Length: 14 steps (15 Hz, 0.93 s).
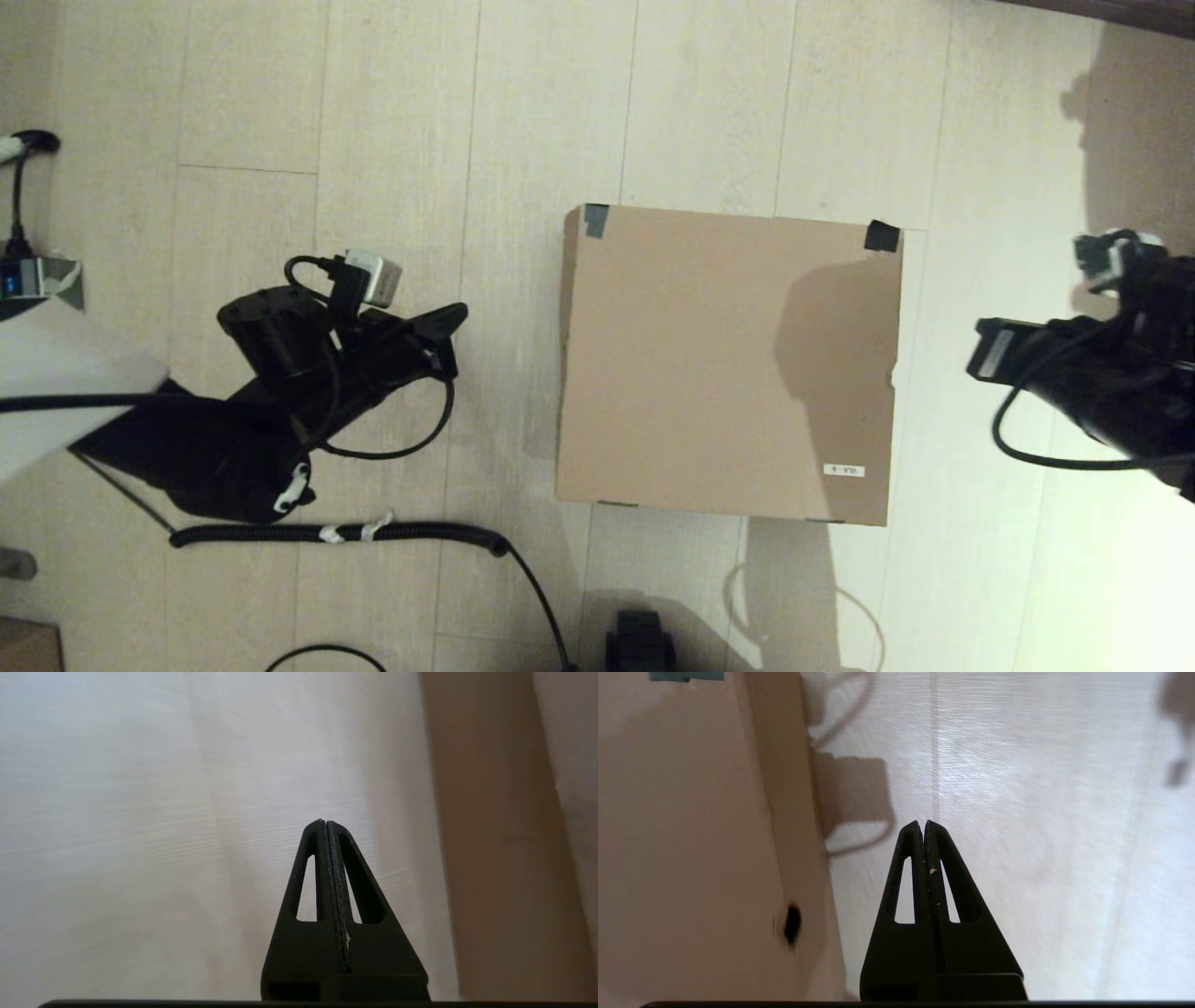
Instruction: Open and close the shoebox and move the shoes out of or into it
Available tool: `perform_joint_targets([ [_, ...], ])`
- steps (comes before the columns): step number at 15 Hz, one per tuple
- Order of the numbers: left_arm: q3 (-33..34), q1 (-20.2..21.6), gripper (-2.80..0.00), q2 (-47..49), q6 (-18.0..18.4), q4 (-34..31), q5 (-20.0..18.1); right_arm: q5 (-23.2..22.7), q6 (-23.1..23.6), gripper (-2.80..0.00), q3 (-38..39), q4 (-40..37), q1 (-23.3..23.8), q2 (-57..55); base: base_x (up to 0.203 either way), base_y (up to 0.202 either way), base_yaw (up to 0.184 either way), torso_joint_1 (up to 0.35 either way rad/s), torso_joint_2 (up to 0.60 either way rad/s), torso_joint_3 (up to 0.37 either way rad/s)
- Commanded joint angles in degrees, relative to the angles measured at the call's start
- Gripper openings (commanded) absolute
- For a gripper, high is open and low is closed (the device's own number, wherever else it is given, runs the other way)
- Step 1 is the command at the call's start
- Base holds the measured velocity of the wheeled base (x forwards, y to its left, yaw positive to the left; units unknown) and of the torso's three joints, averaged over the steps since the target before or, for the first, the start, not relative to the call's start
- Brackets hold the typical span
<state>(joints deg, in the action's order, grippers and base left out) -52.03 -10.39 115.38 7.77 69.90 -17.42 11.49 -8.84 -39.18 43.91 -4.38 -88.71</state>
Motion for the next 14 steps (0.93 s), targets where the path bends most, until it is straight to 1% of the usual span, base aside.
perform_joint_targets([
  [1, 6.44, 3.31, -2.80, -11.58, 0.02, 0.32, 0.87, 0.69, 0.12, -2.80, 1.58, -5.58, 0.35, 11.79, 0.000, 0.000, 0.000, 0.000, 0.00, 0.000],
  [3, 14.50, 8.32, -2.80, -22.54, 0.00, 0.24, 3.11, 2.94, 0.89, -2.80, 5.42, -12.50, 0.32, 21.49, 0.000, 0.000, 0.000, 0.000, 0.00, 0.000],
  [5, 23.99, 12.89, -2.80, -36.19, -0.02, -0.92, 4.39, 4.26, 2.49, -2.80, 11.32, -17.15, 0.30, 32.78, 0.000, 0.000, 0.000, 0.000, 0.00, 0.000],
  [7, 34.05, 15.40, -2.80, -52.41, 0.00, -4.94, 5.07, 4.90, 4.02, -2.80, 18.99, -20.30, 0.31, 45.61, 0.000, 0.000, 0.000, 0.000, 0.00, 0.000],
  [8, 38.37, 16.21, -2.80, -61.05, -0.06, -8.84, 5.32, 5.12, 4.89, -2.80, 22.55, -22.02, 0.33, 52.37, 0.000, 0.000, 0.000, 0.000, 0.00, 0.000],
  [9, 41.07, 16.81, -2.80, -69.82, -0.43, -14.74, 5.60, 5.27, 5.61, -2.80, 25.70, -24.38, 0.53, 58.93, 0.000, 0.000, 0.000, 0.000, 0.00, 0.000],
  [10, 42.79, 17.30, -2.80, -79.80, -0.91, -23.36, 5.95, 5.27, 6.37, -2.80, 28.75, -27.93, 1.11, 66.04, 0.000, 0.000, 0.000, 0.000, 0.00, 0.000],
  [11, 43.88, 17.64, -2.80, -87.54, -1.29, -29.94, 6.67, 4.97, 7.12, -2.80, 30.96, -32.16, 1.78, 72.55, 0.000, 0.000, 0.000, 0.000, 0.00, 0.000],
  [12, 45.12, 17.99, -2.80, -93.63, -1.84, -36.84, 8.12, 3.44, 7.72, -2.80, 32.14, -37.01, 2.40, 78.97, 0.000, 0.000, 0.000, 0.000, 0.00, 0.000],
  [13, 46.69, 18.31, -2.80, -97.76, -1.98, -43.86, 9.41, 0.33, 8.26, -2.80, 32.95, -41.89, 2.91, 84.05, 0.000, 0.000, 0.000, 0.000, 0.00, 0.000],
  [14, 48.29, 18.38, -2.80, -100.04, -1.48, -51.13, 10.31, -5.08, 9.03, -2.80, 34.15, -46.01, 3.34, 87.32, 0.000, 0.000, 0.000, 0.000, 0.00, 0.000],
])
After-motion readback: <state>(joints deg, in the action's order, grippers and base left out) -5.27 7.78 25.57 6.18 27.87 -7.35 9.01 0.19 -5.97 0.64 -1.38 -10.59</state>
